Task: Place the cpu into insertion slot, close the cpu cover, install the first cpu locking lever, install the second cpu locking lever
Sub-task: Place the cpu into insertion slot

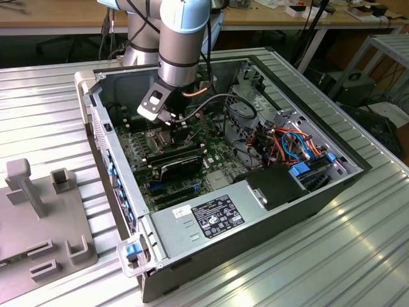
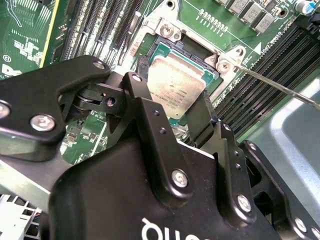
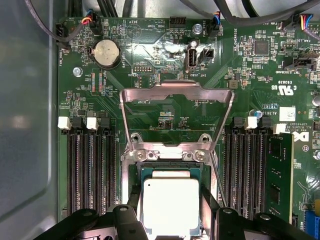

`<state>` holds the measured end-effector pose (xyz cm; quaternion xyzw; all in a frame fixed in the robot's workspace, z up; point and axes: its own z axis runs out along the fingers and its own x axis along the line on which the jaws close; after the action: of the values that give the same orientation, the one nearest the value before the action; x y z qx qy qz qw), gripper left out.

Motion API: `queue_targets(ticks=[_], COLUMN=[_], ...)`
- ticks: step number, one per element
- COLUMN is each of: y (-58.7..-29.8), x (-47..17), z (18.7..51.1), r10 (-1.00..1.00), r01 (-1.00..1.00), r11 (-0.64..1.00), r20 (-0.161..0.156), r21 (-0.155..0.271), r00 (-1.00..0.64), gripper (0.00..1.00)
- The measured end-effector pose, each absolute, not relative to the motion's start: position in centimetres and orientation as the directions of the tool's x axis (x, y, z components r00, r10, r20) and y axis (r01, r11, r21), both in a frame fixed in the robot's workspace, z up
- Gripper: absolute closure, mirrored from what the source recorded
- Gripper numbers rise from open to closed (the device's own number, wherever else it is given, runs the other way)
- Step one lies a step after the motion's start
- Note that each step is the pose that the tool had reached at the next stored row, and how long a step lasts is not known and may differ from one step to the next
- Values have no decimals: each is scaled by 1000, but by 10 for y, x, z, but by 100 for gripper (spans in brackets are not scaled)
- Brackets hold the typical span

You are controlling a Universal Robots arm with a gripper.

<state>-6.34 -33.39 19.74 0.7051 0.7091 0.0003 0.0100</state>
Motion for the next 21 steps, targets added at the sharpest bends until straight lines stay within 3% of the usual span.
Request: queue_targets(ticks=[21], y=[-334], x=[-62], z=[196], r10=[1000], r01=[1000], r11=[1], r20=[-14], r21=[15], r00=[0], gripper=[45])
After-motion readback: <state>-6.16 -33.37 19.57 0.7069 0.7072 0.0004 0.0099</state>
